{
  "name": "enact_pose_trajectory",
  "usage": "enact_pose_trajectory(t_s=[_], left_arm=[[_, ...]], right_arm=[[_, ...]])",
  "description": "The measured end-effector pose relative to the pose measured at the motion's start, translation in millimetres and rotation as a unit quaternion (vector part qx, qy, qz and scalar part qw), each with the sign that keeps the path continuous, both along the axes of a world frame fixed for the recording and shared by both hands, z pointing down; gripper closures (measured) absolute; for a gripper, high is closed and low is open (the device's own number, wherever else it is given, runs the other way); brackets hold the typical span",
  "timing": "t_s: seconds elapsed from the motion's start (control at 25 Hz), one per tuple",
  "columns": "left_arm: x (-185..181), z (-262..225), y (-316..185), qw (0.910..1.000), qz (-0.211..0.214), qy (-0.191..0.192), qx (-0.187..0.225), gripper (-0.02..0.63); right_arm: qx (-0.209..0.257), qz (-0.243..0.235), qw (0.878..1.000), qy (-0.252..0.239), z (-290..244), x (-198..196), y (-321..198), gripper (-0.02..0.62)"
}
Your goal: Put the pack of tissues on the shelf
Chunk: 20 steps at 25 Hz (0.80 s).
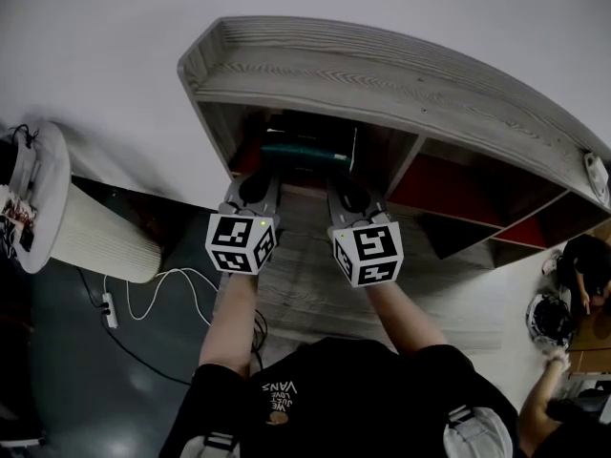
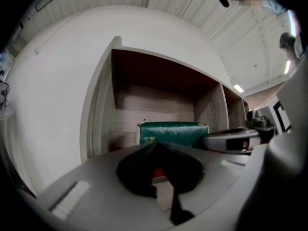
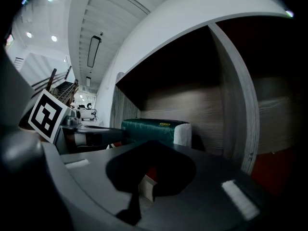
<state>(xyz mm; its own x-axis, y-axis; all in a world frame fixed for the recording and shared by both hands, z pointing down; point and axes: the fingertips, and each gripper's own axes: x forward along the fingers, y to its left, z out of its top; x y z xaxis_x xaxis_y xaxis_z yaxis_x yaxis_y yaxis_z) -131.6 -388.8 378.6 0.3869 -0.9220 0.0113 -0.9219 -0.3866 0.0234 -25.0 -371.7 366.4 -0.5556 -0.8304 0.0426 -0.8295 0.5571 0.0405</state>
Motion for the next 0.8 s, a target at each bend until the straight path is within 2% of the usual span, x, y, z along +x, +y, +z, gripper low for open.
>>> enact_pose_trajectory(t_s=[0.36, 0.8], left_arm=[[3, 8, 7, 1.0, 0.005, -0.001, -0.008, 0.554], [4, 4, 31, 1.0, 0.002, -0.003, 0.007, 0.554]], right_arm=[[0.015, -0.012, 0.999, -0.032, -9, 2, 7, 0.592], [0.022, -0.009, 0.999, -0.027, -3, 13, 30, 0.592]])
